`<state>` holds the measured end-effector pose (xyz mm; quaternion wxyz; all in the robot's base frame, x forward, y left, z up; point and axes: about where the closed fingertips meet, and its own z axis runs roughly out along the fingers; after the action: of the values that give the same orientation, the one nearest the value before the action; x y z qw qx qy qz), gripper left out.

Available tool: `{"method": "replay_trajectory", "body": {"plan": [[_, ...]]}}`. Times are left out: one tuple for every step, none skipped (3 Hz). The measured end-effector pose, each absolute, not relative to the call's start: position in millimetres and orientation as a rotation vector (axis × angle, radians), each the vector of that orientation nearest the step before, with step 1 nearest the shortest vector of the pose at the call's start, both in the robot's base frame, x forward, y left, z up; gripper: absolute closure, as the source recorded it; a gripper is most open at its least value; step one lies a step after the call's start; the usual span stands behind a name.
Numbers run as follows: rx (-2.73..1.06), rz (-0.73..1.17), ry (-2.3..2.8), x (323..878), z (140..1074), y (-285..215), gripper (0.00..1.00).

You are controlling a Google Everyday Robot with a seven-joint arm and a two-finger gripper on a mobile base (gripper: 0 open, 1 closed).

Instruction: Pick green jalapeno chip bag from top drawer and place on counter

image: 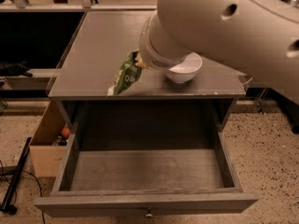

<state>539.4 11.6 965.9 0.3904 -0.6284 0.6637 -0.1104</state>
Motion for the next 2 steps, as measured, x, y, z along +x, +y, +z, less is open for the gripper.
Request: {"method": "replay_trajectory", "body": {"plan": [[-1.634, -0.277, 1.624, 563.4, 967.6, 33.2, 1.0], [-1.635, -0.279, 1.622, 565.7, 967.6, 32.5, 1.0]]}}
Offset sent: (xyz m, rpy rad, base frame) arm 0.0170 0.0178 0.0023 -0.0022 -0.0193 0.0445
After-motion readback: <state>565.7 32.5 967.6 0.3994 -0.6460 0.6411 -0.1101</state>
